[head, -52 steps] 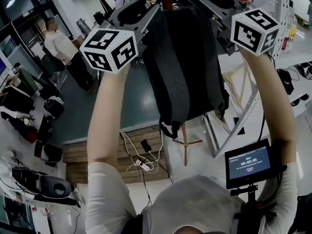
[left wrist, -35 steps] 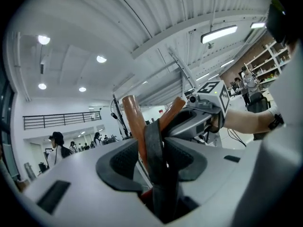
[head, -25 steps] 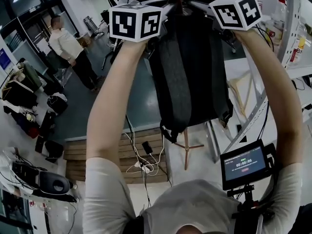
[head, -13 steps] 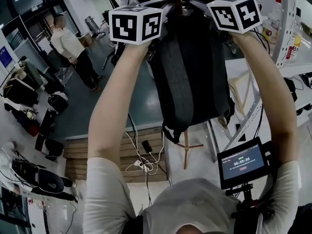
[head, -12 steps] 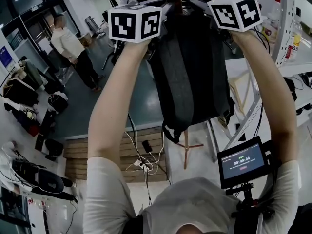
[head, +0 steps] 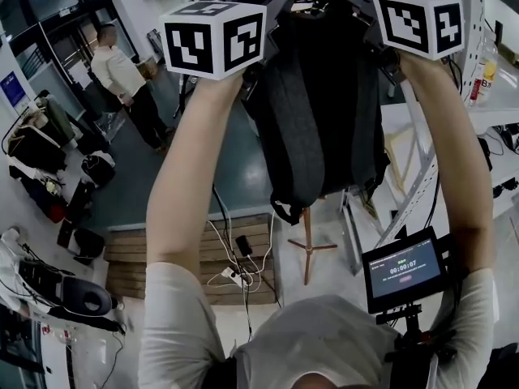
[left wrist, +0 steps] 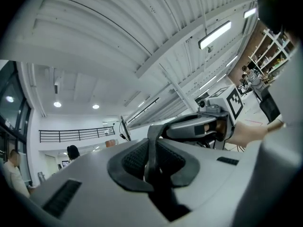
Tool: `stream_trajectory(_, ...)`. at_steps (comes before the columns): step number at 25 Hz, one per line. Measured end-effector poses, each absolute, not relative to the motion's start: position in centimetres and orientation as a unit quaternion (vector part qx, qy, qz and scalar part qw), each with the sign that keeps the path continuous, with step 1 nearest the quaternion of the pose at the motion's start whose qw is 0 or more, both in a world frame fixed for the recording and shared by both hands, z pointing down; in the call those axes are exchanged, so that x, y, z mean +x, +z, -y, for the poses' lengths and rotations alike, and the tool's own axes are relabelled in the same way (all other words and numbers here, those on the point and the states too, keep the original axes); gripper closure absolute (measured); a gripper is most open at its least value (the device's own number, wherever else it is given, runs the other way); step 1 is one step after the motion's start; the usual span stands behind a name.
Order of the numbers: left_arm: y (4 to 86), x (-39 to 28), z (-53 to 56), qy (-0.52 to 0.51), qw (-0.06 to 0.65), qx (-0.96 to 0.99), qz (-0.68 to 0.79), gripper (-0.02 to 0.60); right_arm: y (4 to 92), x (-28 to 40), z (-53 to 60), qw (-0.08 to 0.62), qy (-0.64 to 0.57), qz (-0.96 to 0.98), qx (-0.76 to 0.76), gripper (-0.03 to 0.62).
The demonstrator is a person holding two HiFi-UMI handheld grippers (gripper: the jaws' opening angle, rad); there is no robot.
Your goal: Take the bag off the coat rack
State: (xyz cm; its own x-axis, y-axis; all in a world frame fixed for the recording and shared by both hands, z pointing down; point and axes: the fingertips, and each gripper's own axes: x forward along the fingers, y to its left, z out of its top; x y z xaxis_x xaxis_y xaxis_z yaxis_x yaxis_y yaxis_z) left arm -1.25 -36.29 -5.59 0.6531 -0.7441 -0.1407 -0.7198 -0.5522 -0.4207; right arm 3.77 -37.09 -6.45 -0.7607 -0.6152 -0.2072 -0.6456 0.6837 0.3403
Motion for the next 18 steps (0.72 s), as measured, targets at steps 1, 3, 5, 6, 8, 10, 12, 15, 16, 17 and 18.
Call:
stream_trajectory(1,-5.6,-1.2,35.7,-0.025,0.23,-0.88,-0.414,0.537,-6.5,3.8,36.5,0.044,0.202,-0.917,-0.34,0.549)
stream_trajectory(3,-5.3,-1.3,34.4,-0.02,0.232,-0.882,-0.41,0.537,-6.4,3.7,35.2,0.053,0.211,-0.918,-0.331,0.549)
stream_trajectory(5,-4.7,-1.6,32.9,-0.012,0.227,-0.886,-0.404,0.537,-5.8,3.2,33.6,0.056,0.227,-0.917,-0.323,0.549)
stream_trajectory(6,-4.2,-1.8,32.2,-0.006,0.222,-0.889,-0.401,0.537,-5.4,3.0,32.9,0.055,0.236,-0.916,-0.32,0.549)
stream_trajectory(8,-3.0,-2.5,30.9,0.003,0.21,-0.893,-0.398,0.537,-4.1,2.2,31.6,0.053,0.248,-0.916,-0.311,0.549)
stream_trajectory(10,-1.5,-3.4,29.8,0.009,0.195,-0.897,-0.397,0.537,-2.7,1.2,30.4,0.048,0.25,-0.921,-0.297,0.549)
stream_trajectory(12,0.5,-4.5,28.5,0.011,0.18,-0.898,-0.4,0.537,-0.8,0.2,29.2,0.039,0.245,-0.928,-0.277,0.549)
stream_trajectory(15,4.6,-6.0,26.6,0.003,0.17,-0.889,-0.425,0.537,3.1,-1.3,27.5,0.036,0.232,-0.941,-0.243,0.549)
stream_trajectory(16,6.1,-6.5,26.0,-0.003,0.169,-0.883,-0.439,0.537,4.6,-1.7,27.0,0.037,0.225,-0.946,-0.231,0.549)
stream_trajectory(17,7.6,-6.9,25.4,-0.011,0.167,-0.875,-0.454,0.537,6.2,-2.2,26.6,0.039,0.216,-0.951,-0.219,0.549)
stream_trajectory(18,9.0,-7.4,24.7,-0.021,0.164,-0.867,-0.471,0.537,7.7,-2.7,26.1,0.039,0.204,-0.956,-0.206,0.549)
